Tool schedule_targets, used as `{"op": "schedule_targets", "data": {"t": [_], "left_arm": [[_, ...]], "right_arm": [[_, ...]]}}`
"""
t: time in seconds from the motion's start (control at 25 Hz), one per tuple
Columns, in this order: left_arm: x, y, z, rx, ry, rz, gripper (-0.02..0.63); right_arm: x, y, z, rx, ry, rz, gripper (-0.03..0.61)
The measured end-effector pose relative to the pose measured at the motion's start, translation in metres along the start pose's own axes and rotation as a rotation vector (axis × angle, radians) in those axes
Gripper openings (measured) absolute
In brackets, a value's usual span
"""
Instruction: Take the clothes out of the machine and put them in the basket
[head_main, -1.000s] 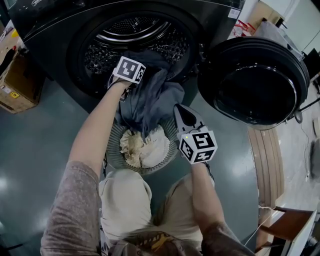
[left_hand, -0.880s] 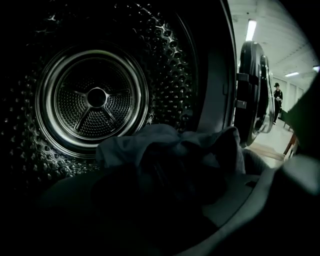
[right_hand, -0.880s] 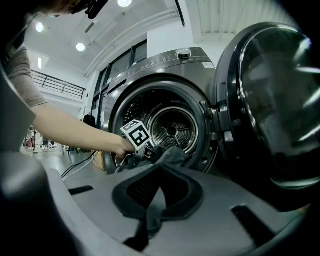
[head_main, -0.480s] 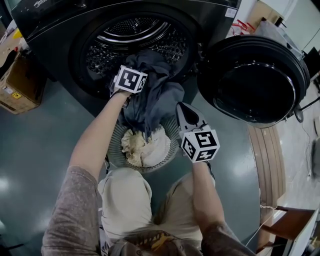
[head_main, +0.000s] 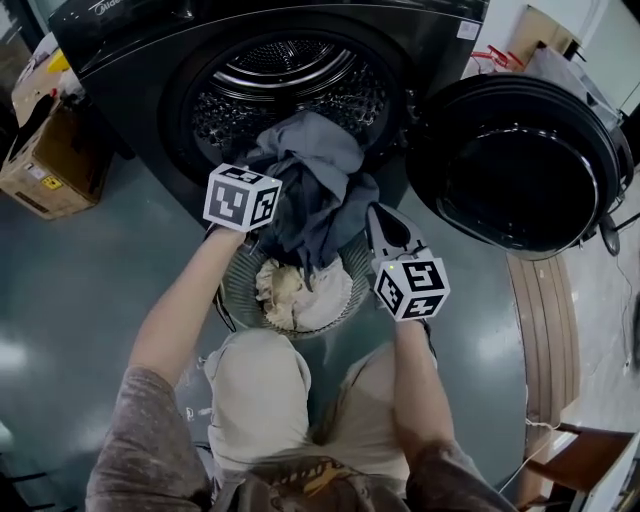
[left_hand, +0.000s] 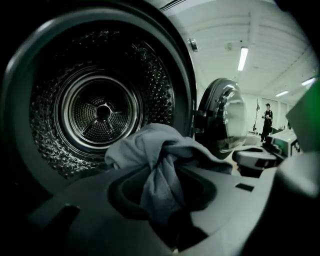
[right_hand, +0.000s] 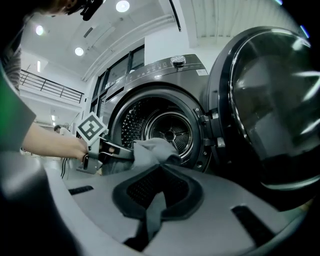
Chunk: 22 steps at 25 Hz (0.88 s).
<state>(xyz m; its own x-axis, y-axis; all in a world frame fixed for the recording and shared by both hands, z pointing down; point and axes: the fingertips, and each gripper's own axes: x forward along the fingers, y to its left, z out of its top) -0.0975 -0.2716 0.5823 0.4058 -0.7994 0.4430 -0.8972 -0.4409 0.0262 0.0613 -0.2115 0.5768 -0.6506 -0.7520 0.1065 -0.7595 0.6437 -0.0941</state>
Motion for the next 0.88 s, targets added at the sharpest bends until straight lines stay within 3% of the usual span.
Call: {"op": "schedule_targets", "data": {"t": [0.2, 0.44, 0.76, 0.88], "left_arm": [[-0.048, -0.041, -0.018, -0.02, -0.001, -0.082, 0.133], [-0.092, -0.074, -0.056, -0.111, 0.045, -0.156, 0.133], [-0.112, -0.093, -0.081, -0.106, 0.105, -0.183, 0.137], [-0.111, -0.091, -0.088, -0.068, 0.125, -0.176, 0.189]], "right_arm": [[-0.002, -0.002, 0.005, 0.028, -0.025, -0.003, -0.003], [0.0, 0.008, 0.005, 0.022, -0.025, 0.031, -0.003], [0.007, 0.016, 0.004, 0.022, -0.024, 0.053, -0.003], [0.008, 0.018, 0.002, 0.018, -0.017, 0.056, -0.003]]}}
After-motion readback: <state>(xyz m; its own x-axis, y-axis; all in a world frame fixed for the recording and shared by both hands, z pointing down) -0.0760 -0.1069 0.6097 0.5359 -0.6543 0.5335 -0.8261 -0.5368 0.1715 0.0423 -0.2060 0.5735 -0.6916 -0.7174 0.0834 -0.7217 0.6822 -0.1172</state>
